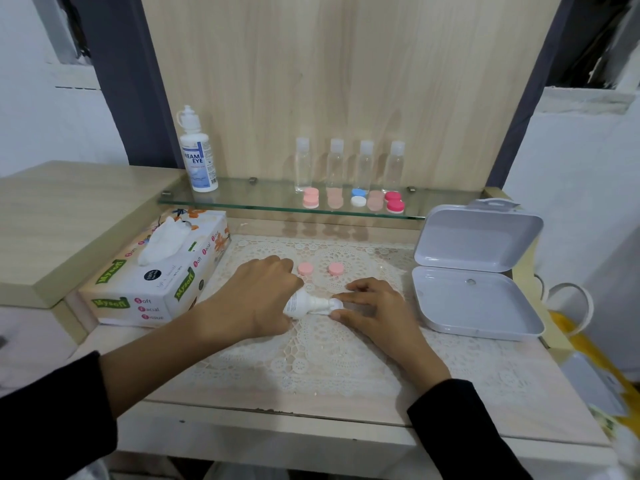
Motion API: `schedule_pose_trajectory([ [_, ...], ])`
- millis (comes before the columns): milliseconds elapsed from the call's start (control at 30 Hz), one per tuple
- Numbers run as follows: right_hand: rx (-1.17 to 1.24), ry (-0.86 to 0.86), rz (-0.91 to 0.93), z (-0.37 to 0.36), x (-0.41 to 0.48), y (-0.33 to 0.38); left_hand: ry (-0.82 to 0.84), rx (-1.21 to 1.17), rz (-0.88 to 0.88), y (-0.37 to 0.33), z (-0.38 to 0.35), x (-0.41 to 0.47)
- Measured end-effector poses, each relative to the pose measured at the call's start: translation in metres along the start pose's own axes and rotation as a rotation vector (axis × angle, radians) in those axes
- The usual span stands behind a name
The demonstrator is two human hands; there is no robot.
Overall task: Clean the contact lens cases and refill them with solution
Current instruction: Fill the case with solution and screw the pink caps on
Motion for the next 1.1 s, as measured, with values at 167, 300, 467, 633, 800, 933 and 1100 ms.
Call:
schedule_pose_trajectory([
  [167, -0.024, 0.003, -0.003, 0.000, 0.001, 0.000, -0.005, 0.054, 0.008, -0.003, 0.006, 0.001],
  [300, -0.022, 0.004, -0.005, 0.000, 0.000, 0.001, -0.004, 0.090, 0.012, -0.005, 0.007, 0.000],
  [467, -0.035, -0.004, -0.002, 0.000, 0.000, 0.001, -0.005, 0.104, 0.007, -0.009, 0.011, 0.003],
  [633, -0.036, -0.003, -0.015, 0.001, 0.000, 0.002, 0.003, 0.114, 0.016, -0.010, 0.011, 0.003],
  [800, -0.038, 0.000, -0.013, 0.001, 0.000, 0.002, 0.007, 0.113, 0.015, -0.011, 0.011, 0.004],
  [933, -0.039, -0.001, -0.009, 0.001, 0.000, 0.002, 0.007, 0.122, 0.008, -0.011, 0.012, 0.005],
  [1100, -0.032, -0.003, -0.010, 0.000, 0.000, 0.001, 0.010, 0.125, 0.007, -0.011, 0.011, 0.005],
])
Point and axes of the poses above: each hand's wrist, its own x-axis towards the middle knuckle, its own z-axis out of the back of the hand, y = z × x, the point moved 1 cm from there along x, towards the middle knuckle, and after that the axes turned 8 degrees about -x, right-handed, at the moved point
